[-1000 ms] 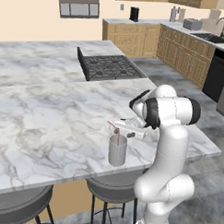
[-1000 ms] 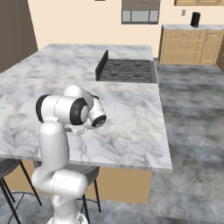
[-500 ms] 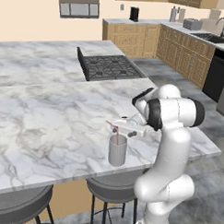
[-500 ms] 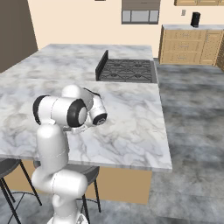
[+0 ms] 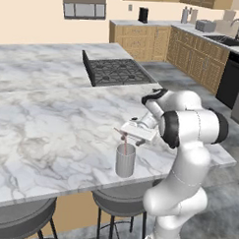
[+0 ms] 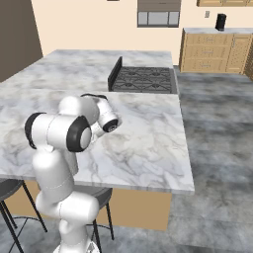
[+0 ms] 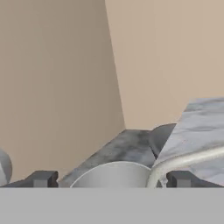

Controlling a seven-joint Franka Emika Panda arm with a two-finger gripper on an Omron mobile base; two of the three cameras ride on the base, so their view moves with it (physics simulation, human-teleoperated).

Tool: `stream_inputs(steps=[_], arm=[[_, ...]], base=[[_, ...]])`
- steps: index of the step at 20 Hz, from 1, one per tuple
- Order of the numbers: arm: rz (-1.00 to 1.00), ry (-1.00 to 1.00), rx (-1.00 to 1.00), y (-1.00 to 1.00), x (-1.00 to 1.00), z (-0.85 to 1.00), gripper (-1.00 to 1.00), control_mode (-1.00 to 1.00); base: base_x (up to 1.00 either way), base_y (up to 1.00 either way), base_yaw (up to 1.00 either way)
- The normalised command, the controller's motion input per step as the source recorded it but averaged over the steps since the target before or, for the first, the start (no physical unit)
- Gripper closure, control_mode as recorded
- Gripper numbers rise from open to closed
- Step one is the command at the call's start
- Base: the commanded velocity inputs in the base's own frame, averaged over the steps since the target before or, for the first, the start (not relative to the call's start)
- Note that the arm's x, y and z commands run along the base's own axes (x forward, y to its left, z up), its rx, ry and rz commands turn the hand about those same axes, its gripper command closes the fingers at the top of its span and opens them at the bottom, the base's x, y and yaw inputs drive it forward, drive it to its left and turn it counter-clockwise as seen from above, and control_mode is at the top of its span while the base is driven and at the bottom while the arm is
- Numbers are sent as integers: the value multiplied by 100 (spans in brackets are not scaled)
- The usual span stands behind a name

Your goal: Take a straw from the drawer in front and place it inside the glass cup on the dining counter.

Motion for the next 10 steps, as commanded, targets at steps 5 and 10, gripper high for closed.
stream_inputs(steps=[5, 10], arm=[[-7, -24, -27, 0, 0, 0, -100, -100], [-8, -17, -26, 0, 0, -3, -100, -100]], base=[[0, 0, 0], [0, 0, 0]])
